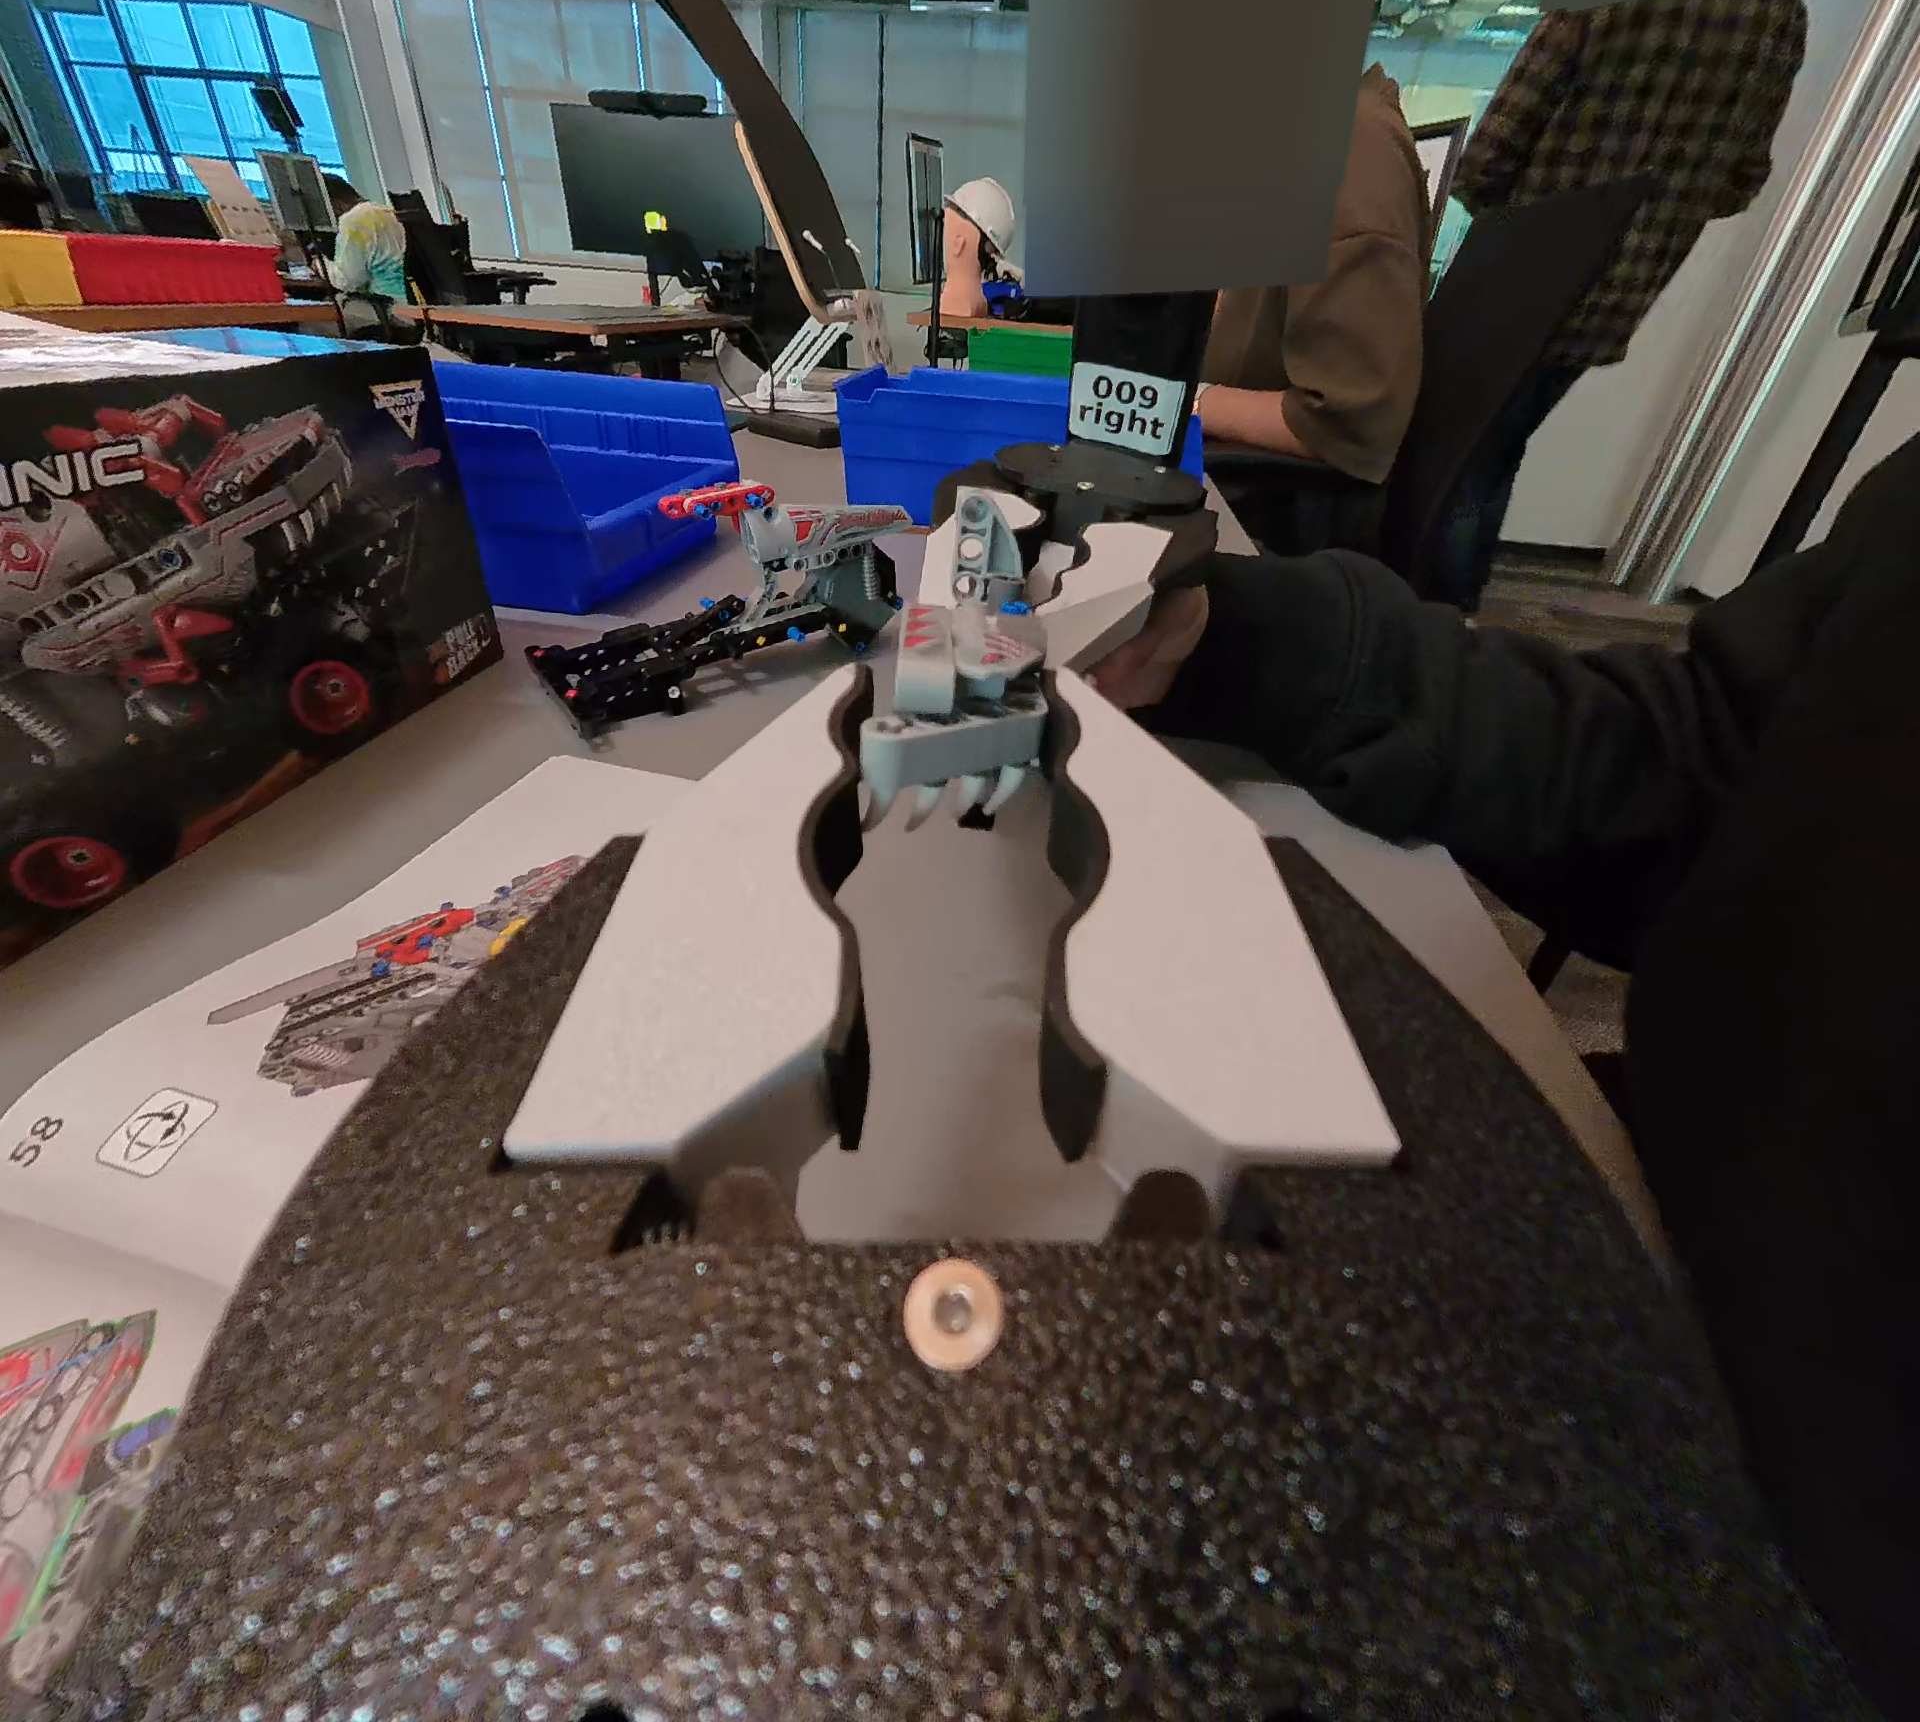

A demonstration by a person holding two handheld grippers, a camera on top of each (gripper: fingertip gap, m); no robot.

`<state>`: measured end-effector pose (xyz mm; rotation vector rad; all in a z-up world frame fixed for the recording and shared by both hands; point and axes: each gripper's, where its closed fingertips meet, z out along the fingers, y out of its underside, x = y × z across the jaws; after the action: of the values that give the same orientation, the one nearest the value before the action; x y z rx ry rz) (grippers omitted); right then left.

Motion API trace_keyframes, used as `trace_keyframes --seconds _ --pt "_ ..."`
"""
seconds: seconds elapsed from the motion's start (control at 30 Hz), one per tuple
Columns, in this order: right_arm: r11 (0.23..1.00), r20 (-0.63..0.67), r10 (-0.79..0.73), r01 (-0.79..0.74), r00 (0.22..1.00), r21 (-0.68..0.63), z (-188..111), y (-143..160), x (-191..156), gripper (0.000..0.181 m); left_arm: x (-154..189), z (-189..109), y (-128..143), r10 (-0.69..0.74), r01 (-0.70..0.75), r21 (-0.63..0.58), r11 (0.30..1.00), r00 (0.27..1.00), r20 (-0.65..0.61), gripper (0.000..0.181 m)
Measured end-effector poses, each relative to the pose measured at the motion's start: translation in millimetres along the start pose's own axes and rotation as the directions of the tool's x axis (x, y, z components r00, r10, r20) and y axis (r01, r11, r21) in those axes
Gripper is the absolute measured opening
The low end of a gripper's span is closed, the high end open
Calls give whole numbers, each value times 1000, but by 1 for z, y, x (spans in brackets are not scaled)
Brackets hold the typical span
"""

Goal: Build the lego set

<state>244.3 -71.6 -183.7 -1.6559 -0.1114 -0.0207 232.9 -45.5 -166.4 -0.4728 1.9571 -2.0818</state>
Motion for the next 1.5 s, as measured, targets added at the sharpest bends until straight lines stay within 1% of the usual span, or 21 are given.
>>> trace_keyframes --seconds 0.17,0.23,0.5,0.77,0.87,0.97,1.03,1.13,1.2,1.3,1.37,1.43,1.5 --pt "999 -16 -32 31 999 -43 2 6 1 13 -4 -1 4 84 -83 -44 996 996 29 29" --pt "999 -13 -32 32 999 -43 1 6 1 13 -3 -1 3 104 -103 -42 994 994 35 29" --pt "998 -22 -46 45 999 -44 0 6 2 14 -2 0 4 93 -92 -43 995 995 33 28" --pt "998 -36 -50 49 998 -37 0 5 4 17 -5 0 6 39 -37 -48 998 999 32 28" --pt "998 -26 3 -4 1000 -64 1 9 5 15 -7 -1 9 36 -34 -84 996 999 32 28" --pt "990 -43 86 -90 995 -107 3 15 11 14 -10 -3 6 23 -20 -74 997 999 32 32" --pt "977 -46 168 -172 985 -125 3 19 13 14 -15 -6 4 8 -5 -68 998 999 43 34" --pt "959 -41 242 -245 969 -140 2 22 14 14 -22 -10 5 -3 7 -81 997 999 46 35" --pt "940 -51 305 -309 951 -144 1 25 17 14 -27 -13 3 23 -18 -91 996 998 58 37" --pt "912 -71 387 -393 919 -113 -4 25 24 14 -38 -16 -3 113 -99 -138 986 989 95 43" --pt "895 -105 424 -434 900 -101 -7 27 31 14 -41 -14 -8 182 -161 -197 967 978 97 42" --pt "888 -137 431 -446 892 -112 -7 31 35 13 -39 -8 -9 262 -234 -297 926 963 59 40" --pt "895 -164 393 -417 905 -157 -5 36 34 13 -39 0 -2 343 -311 -432 847 939 -4 40"
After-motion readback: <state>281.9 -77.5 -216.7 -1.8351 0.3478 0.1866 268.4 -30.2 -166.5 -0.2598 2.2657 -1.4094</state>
